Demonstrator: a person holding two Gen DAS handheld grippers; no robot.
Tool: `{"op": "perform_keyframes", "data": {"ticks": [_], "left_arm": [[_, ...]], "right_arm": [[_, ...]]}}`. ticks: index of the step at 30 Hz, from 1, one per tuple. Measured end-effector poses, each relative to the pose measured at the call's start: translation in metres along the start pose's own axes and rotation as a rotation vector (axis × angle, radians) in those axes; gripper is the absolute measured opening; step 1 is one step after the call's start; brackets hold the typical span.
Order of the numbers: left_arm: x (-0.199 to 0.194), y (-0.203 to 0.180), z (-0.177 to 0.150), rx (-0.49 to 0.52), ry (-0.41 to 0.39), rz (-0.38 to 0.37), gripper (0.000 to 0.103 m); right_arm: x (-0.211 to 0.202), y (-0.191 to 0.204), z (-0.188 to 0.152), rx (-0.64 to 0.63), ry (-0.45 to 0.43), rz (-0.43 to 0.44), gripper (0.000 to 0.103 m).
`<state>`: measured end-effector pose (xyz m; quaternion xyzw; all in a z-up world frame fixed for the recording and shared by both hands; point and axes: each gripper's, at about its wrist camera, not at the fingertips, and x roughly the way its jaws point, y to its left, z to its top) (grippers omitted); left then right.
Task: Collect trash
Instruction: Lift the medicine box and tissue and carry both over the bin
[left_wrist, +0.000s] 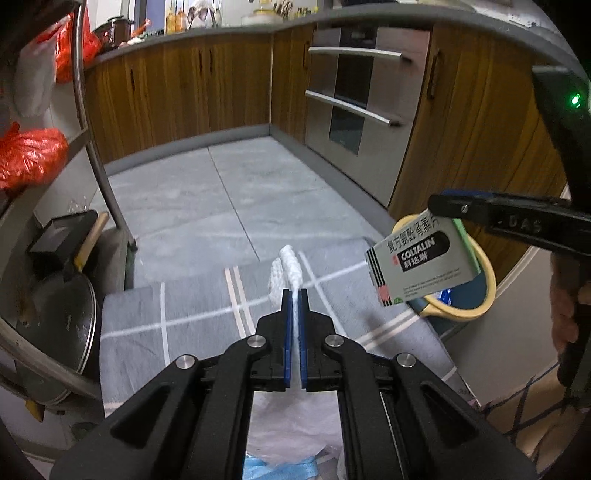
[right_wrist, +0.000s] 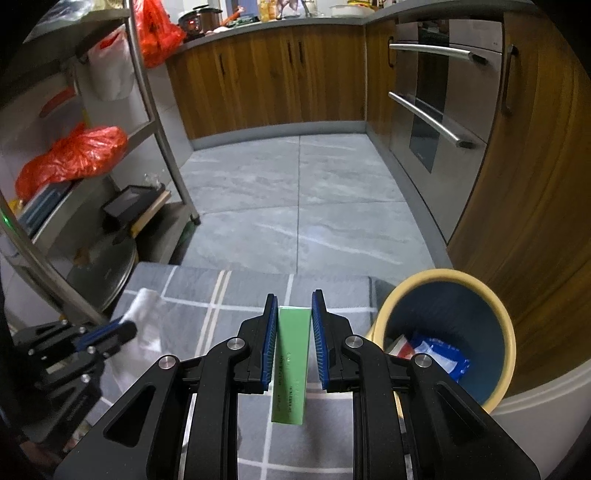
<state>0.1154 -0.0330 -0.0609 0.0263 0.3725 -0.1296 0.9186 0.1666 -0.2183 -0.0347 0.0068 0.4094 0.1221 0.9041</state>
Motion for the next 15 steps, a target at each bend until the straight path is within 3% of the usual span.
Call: {"op": "perform_keyframes", "data": {"ticks": [15], "left_arm": [[-0.007,-0.039,0.021,0.085,-0.043,-0.018,0.003]], "right_arm": [[-0.022,-0.038,0.006,0.027,-0.062,-0.044,0.02]]}}
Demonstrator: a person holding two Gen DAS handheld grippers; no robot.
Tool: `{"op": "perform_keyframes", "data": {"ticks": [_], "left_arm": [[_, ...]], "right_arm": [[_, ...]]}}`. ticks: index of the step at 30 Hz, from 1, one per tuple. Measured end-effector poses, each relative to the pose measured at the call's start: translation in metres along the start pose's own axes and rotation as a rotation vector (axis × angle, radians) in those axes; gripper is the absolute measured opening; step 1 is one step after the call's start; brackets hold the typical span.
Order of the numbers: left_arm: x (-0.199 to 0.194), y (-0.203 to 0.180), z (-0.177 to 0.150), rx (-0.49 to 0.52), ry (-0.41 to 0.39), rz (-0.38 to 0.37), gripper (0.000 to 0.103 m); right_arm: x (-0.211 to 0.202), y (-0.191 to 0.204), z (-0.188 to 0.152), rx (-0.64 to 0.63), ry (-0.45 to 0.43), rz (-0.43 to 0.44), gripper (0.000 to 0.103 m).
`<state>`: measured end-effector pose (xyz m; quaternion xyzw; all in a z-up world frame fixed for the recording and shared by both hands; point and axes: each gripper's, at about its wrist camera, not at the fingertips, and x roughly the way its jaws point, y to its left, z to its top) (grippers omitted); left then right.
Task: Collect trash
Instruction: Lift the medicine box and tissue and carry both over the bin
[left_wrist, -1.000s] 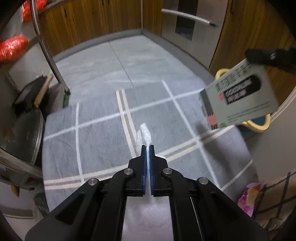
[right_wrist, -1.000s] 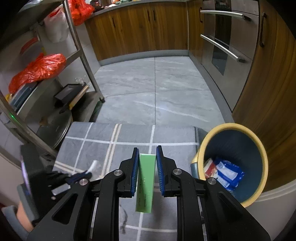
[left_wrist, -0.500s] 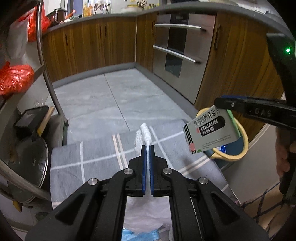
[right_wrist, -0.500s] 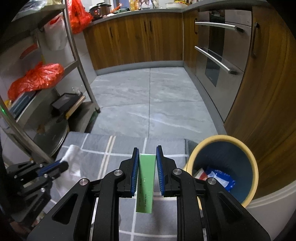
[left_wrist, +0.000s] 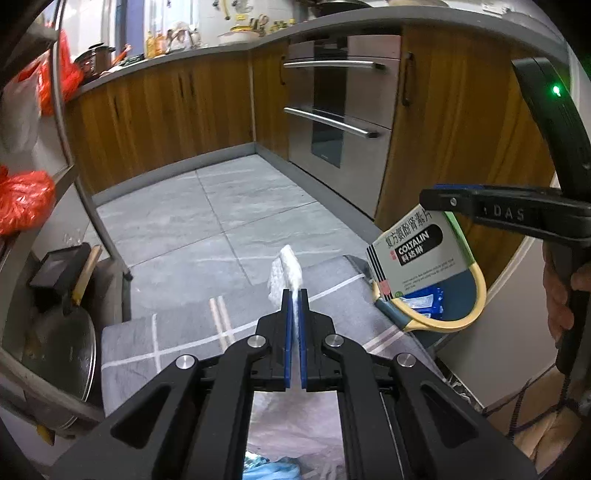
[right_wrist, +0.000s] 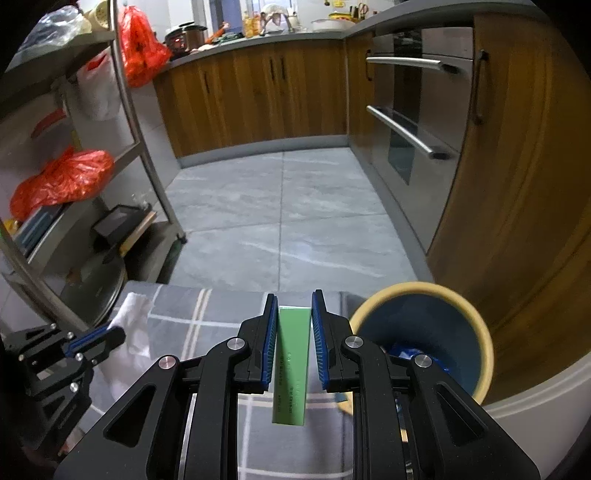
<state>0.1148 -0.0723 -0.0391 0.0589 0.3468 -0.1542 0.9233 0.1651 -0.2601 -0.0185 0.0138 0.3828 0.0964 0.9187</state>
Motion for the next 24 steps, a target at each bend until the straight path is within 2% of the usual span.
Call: {"op": "perform_keyframes", "data": {"ticks": [5,12,17,21,24], "left_arm": [[0.006,-0.017,0.009,0.002,-0.009,-0.041,0.003],[0.015,-0.059,0.03,0.039,-0.039,-0.113,0.003],[0.029,-0.088,0.048,0.087,-0.049,-0.151,0.003],[0.042,-0.106,0.059,0.111,-0.051,-0.179,0.003],[0.06,-0.116,0.065,0.083,-0.032,-0.248,0.003]], "right_arm": [[-0.01,-0.023,0.004,0.007,-0.031,-0.041,0.02],[-0.023,-0.077,0.006,0.052,-0.064,-0.105,0.02],[-0.019,-0.114,0.001,0.106,-0.031,-0.134,0.02],[-0.01,-0.126,-0.003,0.097,-0.002,-0.161,0.02],[0.0,-0.128,-0.003,0.081,0.025,-0.168,0.02]]}}
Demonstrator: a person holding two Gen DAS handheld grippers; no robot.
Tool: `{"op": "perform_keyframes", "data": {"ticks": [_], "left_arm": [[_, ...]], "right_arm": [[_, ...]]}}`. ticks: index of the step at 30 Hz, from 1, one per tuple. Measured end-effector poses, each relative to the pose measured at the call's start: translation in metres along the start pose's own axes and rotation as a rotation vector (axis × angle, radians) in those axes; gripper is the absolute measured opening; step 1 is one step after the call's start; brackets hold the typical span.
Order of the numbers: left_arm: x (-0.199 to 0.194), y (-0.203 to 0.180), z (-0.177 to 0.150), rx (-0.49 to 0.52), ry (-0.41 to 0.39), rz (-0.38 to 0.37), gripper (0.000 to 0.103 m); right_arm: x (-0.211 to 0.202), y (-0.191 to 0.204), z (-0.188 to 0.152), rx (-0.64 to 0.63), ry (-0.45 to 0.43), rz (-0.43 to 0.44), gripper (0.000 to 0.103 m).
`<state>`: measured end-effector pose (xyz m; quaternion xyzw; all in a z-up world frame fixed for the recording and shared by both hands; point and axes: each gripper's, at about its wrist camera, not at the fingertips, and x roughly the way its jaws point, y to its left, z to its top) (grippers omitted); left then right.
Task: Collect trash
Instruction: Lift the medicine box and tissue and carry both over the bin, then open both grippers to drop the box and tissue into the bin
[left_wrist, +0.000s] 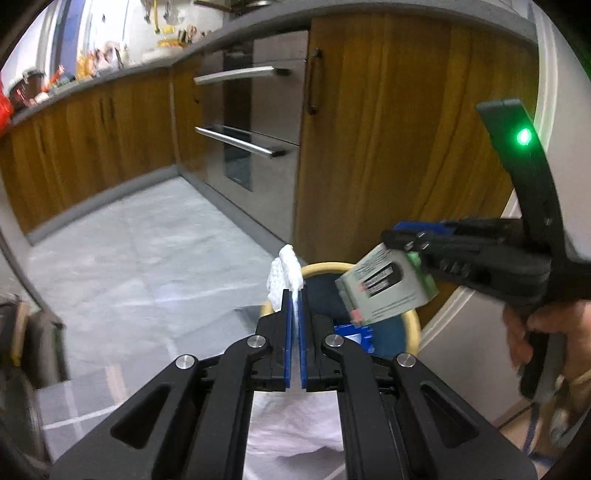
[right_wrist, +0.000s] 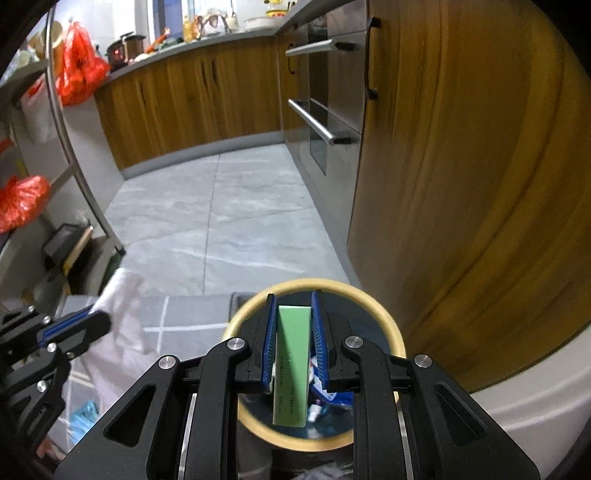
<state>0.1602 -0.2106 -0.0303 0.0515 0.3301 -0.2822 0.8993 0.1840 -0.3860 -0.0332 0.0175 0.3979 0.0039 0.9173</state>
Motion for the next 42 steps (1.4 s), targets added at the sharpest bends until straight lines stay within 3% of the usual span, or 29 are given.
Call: {"op": "perform_keyframes", "data": {"ticks": [10,18,28,35,37,39,42], "left_arm": [[0.062,-0.013,0.008,-0.004,0.001,-0.068,0.003],[0.086,-0.015,0.022,-0.023,-0.071,-0.13,0.003],[0.131,-0.011,-0.012,0.004,0.079,-0.077,0.003],[0.134,-0.007,-0.016,0.002,0.103,-0.069,0.003],[0.133,-0.007,-0.013,0.001,0.098,-0.068,0.009],[0.132,-0.008,-0.011,-0.003,0.095,-0.066,0.037],[0.125,-0.007,-0.01,0.0,0.063,-0.035,0.052]], "right_arm": [[0.03,-0.009,0.004,0.013,0.073,0.006,0.02],[0.045,-0.024,0.004,0.067,0.112,0.001,0.02],[0.081,-0.029,-0.01,0.069,0.227,-0.024,0.02],[0.09,-0.026,-0.016,0.053,0.26,-0.047,0.02],[0.091,-0.026,-0.016,0.051,0.26,-0.05,0.02],[0.093,-0.027,-0.016,0.049,0.264,-0.055,0.02],[0.096,-0.027,-0.017,0.047,0.277,-0.059,0.026]]}}
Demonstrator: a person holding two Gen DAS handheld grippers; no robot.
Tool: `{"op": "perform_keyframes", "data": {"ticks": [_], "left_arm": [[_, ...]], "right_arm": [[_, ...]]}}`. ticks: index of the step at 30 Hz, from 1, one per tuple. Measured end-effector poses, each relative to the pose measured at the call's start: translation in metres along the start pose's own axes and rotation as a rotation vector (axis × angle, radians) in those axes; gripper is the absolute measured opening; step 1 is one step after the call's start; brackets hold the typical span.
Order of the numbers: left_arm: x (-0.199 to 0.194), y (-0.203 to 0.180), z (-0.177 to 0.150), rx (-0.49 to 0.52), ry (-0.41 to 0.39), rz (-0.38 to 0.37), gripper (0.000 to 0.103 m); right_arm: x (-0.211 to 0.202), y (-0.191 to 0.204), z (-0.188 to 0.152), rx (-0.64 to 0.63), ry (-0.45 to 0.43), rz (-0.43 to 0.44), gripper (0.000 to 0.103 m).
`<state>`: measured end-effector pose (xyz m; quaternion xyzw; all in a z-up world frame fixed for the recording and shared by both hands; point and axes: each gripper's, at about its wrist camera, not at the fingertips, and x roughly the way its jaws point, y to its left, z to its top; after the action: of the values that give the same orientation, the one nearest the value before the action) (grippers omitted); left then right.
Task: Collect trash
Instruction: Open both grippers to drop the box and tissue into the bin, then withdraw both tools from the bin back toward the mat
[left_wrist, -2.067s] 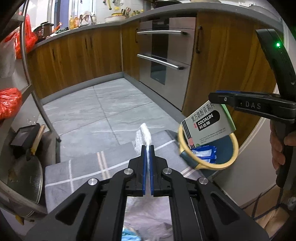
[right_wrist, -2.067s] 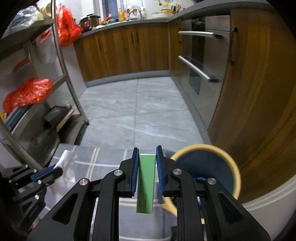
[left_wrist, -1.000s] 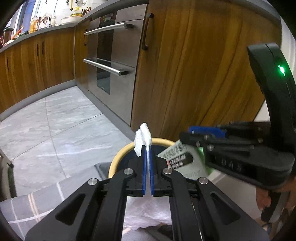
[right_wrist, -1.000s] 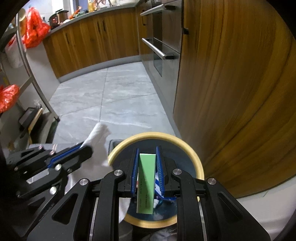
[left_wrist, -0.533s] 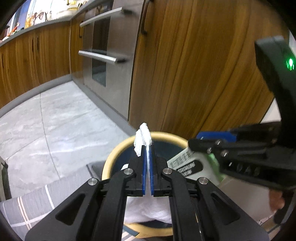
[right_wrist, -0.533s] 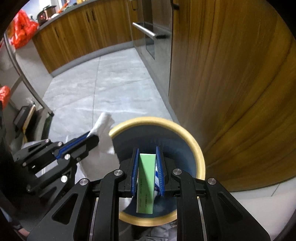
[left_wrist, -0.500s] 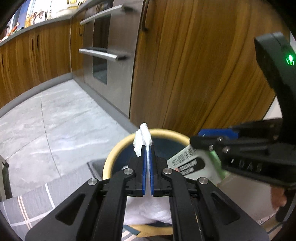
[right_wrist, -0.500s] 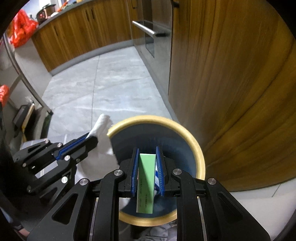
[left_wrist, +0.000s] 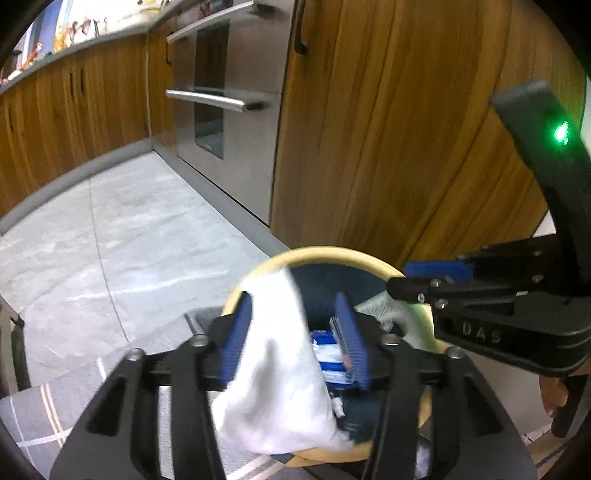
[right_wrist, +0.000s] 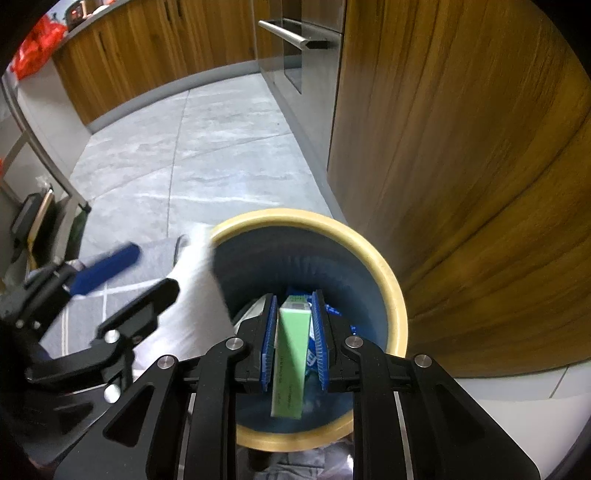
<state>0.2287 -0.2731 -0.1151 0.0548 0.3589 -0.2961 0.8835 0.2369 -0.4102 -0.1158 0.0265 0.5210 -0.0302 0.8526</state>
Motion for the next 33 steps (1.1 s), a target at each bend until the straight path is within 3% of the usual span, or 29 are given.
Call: {"op": "perform_keyframes", "data": {"ticks": [10,19,22,31,33], "left_arm": [[-0.013,0.01,-0.005,-0.023,0.025,0.018,0.052],[-0.053,0.018,-0.014,-0.009,0.041,0.075,0.053],[-0.074,0.022,-0.02,-0.014,0.048,0.102,0.055],[-0.132,0.033,-0.033,-0.06,0.043,0.165,0.07],[-0.149,0.035,-0.036,-0.073,0.029,0.186,0.08]], "right_arm": [[-0.006,0.001,0.001,0.015,-0.024,0.016,0.036],[-0.033,0.014,-0.005,0.007,-0.091,0.049,0.049],[-0.047,0.017,-0.008,0.023,-0.127,0.075,0.064],[-0.088,0.038,-0.026,0.033,-0.23,0.128,0.094],[-0.095,0.048,-0.031,-0.004,-0.252,0.127,0.095]]}}
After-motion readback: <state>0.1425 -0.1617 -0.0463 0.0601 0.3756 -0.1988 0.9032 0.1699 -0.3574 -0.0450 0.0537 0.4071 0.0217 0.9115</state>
